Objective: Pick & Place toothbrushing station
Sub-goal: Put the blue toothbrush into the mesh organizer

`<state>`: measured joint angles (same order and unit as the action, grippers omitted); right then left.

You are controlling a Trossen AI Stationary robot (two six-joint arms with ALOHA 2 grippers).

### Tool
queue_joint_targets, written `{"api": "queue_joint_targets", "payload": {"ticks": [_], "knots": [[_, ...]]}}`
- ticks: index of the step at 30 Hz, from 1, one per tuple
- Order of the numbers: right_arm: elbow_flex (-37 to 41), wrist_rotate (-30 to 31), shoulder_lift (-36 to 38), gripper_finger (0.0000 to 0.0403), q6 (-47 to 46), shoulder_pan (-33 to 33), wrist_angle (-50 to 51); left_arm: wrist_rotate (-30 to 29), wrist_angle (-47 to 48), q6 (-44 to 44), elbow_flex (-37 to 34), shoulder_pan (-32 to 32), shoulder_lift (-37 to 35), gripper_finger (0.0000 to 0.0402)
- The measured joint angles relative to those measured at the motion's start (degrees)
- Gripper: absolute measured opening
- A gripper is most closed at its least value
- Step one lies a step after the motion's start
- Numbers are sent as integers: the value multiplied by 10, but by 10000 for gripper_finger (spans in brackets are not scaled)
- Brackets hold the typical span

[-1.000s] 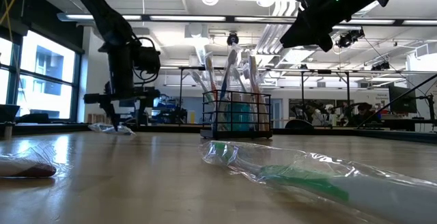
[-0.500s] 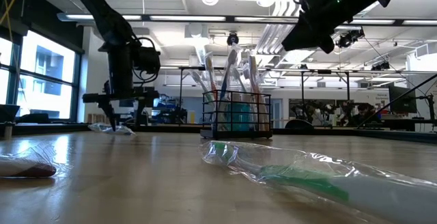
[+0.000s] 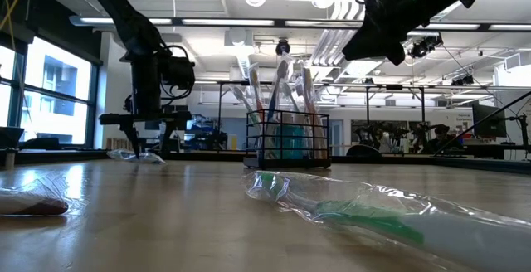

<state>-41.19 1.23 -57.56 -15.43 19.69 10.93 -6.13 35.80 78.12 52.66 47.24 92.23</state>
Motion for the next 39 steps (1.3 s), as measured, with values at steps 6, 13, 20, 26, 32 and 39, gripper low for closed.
{"api": "queue_joint_targets", "payload": {"ticks": [6, 13, 20, 26, 32, 39], "knots": [[0, 1, 0, 94, 0, 0, 5, 0, -2, -10, 0, 0, 0, 223], [0, 1, 0, 94, 0, -8, 19, 0, 3, -11, 0, 0, 0, 222], [0, 1, 0, 94, 0, -23, 23, 8, -37, 6, -32, 0, -2, 222], [0, 3, 0, 94, 0, -32, 23, 13, -73, 24, -64, 0, -3, 222], [0, 3, 0, 94, 1, -32, 23, 13, -77, 0, -64, 0, -3, 205], [0, 3, 0, 94, 2, -32, 23, 47, -67, -40, -66, 22, -2, 116]]}}
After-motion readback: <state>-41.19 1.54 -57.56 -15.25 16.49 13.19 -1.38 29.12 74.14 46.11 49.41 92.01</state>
